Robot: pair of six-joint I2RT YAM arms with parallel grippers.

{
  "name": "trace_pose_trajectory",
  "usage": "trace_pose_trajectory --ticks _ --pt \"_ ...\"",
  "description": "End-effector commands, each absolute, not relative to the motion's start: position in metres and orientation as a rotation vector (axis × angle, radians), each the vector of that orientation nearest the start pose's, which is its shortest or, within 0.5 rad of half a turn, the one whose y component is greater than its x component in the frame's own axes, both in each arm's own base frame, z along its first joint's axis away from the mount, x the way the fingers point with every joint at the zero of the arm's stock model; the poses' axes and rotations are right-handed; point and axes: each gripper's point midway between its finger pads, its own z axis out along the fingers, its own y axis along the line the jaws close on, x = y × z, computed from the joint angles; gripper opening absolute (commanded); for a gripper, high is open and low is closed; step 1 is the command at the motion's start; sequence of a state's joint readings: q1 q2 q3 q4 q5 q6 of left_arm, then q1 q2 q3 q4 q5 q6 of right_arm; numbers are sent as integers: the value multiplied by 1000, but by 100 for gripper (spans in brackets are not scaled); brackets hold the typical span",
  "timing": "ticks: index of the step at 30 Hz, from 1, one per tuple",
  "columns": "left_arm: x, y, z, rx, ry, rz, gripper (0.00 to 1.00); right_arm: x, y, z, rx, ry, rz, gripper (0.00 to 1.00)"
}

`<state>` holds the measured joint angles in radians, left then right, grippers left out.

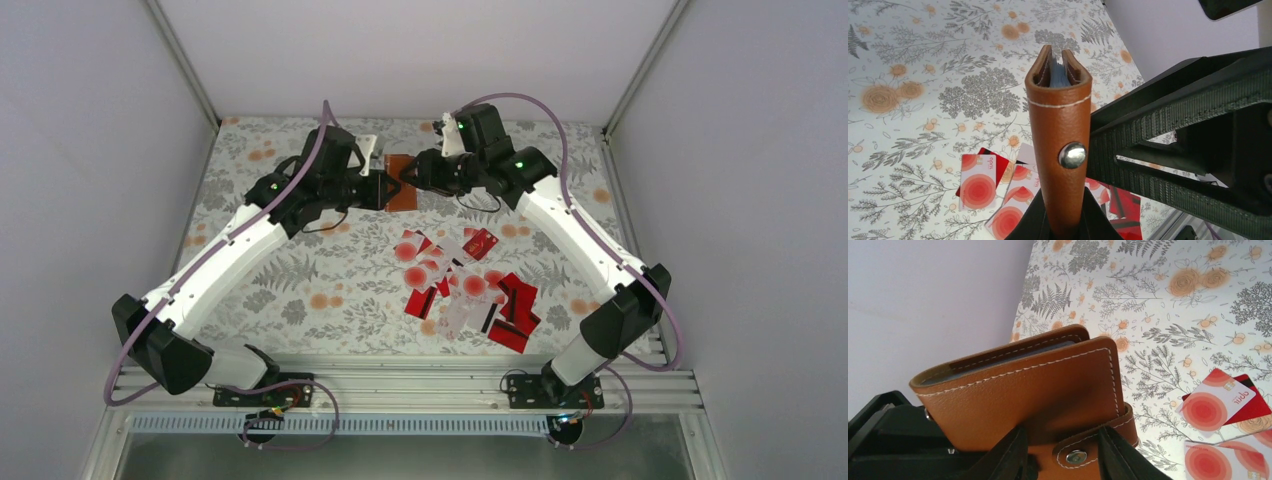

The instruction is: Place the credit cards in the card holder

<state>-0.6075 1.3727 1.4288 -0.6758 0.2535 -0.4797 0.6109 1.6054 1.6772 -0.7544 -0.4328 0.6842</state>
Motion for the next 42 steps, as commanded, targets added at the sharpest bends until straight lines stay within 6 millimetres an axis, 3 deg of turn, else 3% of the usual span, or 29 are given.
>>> trace_pose_trajectory --ticks 1,9,18,28,42 --pt "306 -275 332 333 2213 -890 2 324 317 297 -132 2491 1098 34" --pt "308 -276 340 334 2194 -886 2 318 316 281 -118 2535 1104 27" --pt "308 -282 340 357 2191 -894 2 313 318 273 -125 2555 1122 27" --pt "308 -289 341 374 2195 -848 2 309 316 261 -120 2602 1091 10" --pt "308 -304 345 395 2188 -818 2 309 321 261 -156 2605 1105 4"
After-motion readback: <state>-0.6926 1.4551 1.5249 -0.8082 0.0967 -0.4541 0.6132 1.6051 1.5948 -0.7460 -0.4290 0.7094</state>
